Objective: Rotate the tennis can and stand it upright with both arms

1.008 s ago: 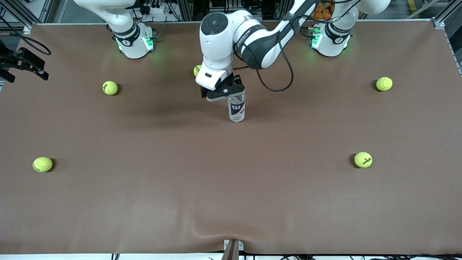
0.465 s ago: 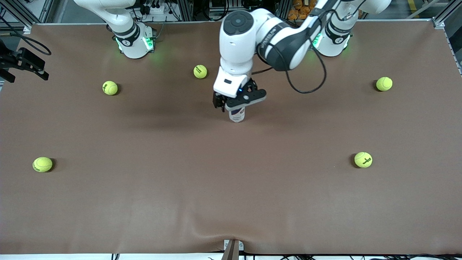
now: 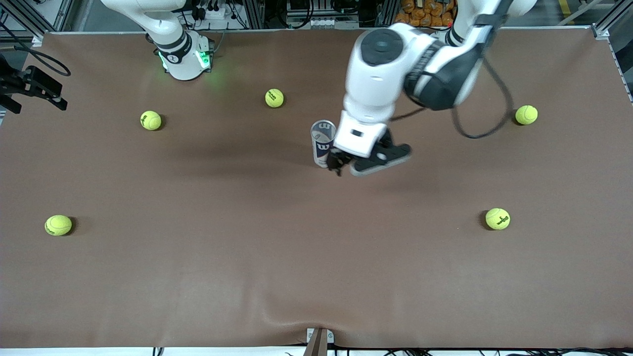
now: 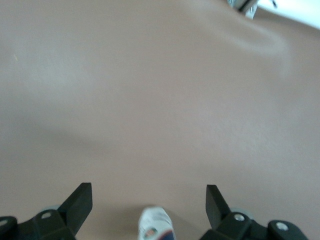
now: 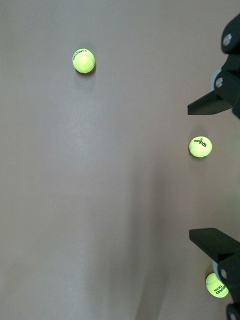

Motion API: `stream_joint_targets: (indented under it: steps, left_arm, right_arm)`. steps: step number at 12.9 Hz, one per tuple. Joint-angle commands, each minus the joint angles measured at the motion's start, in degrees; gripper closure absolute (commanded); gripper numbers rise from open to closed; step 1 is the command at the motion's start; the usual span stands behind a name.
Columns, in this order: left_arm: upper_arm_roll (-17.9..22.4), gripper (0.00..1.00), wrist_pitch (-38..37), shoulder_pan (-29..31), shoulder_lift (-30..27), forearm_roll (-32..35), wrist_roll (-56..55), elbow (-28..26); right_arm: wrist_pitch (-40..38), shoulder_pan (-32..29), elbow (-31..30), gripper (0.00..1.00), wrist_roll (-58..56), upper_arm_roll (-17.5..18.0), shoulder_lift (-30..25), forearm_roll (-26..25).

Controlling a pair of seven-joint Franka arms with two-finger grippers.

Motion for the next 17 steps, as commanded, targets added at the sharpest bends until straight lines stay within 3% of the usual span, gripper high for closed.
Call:
stream_joint_targets:
  steps: [1,3,5,11,13,17]
  left_arm:
    - [-1.1,0.0,-2.0,4.7,-2.9,0.4,7.4,-0.8]
    - [-1.2,0.0,-3.5,8.1,-3.5,0.4,14.1,-1.1]
    - [-4.5,0.0,-4.3,15.1,-4.3,0.4,20.5,-1.2]
    - [-6.6,0.0,-9.8,27.7,-8.5,-0.2,43.1,-2.3]
    - [-4.6,0.0,-10.0,28.1,-10.9,-4.8,44.3,-3.0]
    - [3.9,0.0,-19.4,28.0,-14.5,-10.5,55.4,-2.7]
  right_arm:
    - [0.3,-0.4,-0.1,0.0,-0.6,0.2,-0.1,1.0]
    - [0.3,-0.4,-0.2,0.0,-0.6,0.1,-0.1,1.0]
    - [0.3,-0.4,-0.2,0.0,-0.6,0.2,0.0,1.0]
    - [1.1,-0.3,-0.2,0.0,-0.6,0.1,0.3,1.0]
    - [1.1,-0.3,-0.2,0.0,-0.6,0.2,0.4,1.0]
    - [1.8,-0.3,-0.2,0.0,-0.6,0.2,0.5,1.0]
